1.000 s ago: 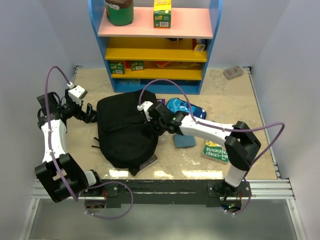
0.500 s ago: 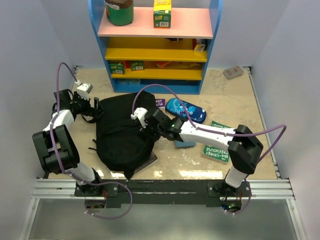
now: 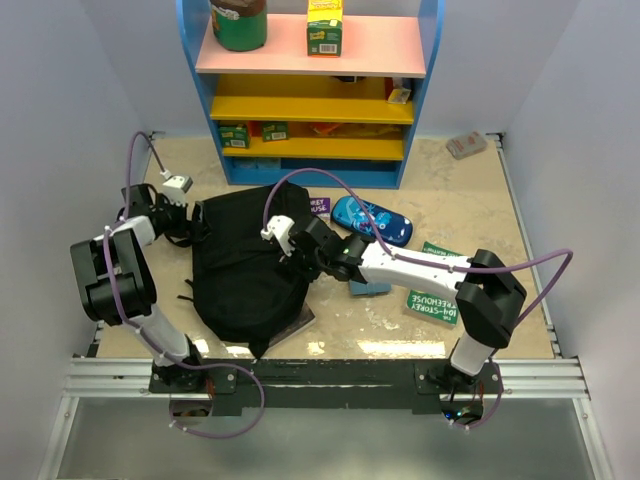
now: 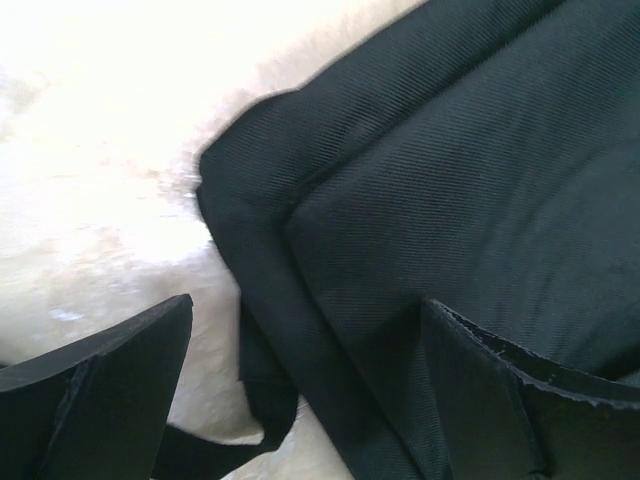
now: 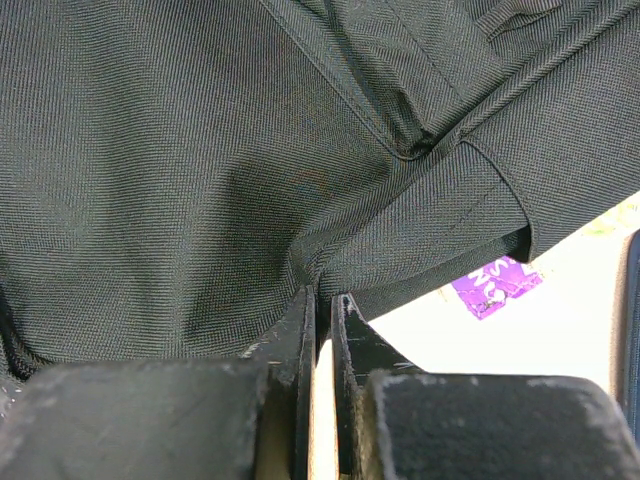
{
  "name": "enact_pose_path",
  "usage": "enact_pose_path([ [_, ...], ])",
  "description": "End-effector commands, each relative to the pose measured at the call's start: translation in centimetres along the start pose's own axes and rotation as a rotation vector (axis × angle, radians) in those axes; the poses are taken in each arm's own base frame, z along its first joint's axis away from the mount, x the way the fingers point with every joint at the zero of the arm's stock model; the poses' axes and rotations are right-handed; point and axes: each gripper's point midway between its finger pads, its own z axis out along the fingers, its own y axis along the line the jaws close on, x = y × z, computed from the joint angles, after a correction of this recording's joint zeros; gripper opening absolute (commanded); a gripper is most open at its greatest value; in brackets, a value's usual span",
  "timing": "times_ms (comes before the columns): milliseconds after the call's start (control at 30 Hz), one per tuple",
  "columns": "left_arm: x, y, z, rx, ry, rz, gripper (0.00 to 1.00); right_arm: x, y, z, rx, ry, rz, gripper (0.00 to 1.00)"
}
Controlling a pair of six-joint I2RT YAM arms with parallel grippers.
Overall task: Pack the student bag
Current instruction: Adjust the student bag at the center of the board.
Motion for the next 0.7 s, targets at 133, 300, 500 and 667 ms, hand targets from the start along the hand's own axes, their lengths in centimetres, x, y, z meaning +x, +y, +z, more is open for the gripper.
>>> enact_pose_path([
  [133,0.5,-2.9,0.9,0.179,0.002,-0.016,0.7,-3.6,-0.5,-0.9,0.009,-0.114,-0.016,0.0],
  [300,2.3,-3.9,0.7,0.224,0.05,0.001,0.32,-4.9,-0.8,-1.7,0.02,-0.146,-0.008,0.0],
  [500,1.7,-6.1,-2.2,0.263,0.029,0.058,0.0,-7.6,-2.6,-3.4,0.052,-0.213,0.025,0.0],
  [667,1.1,-7.7,-5.9,0.305,0.032,0.087,0.0,-11.1,-4.5,-5.9,0.046,-0.286,0.059,0.0],
])
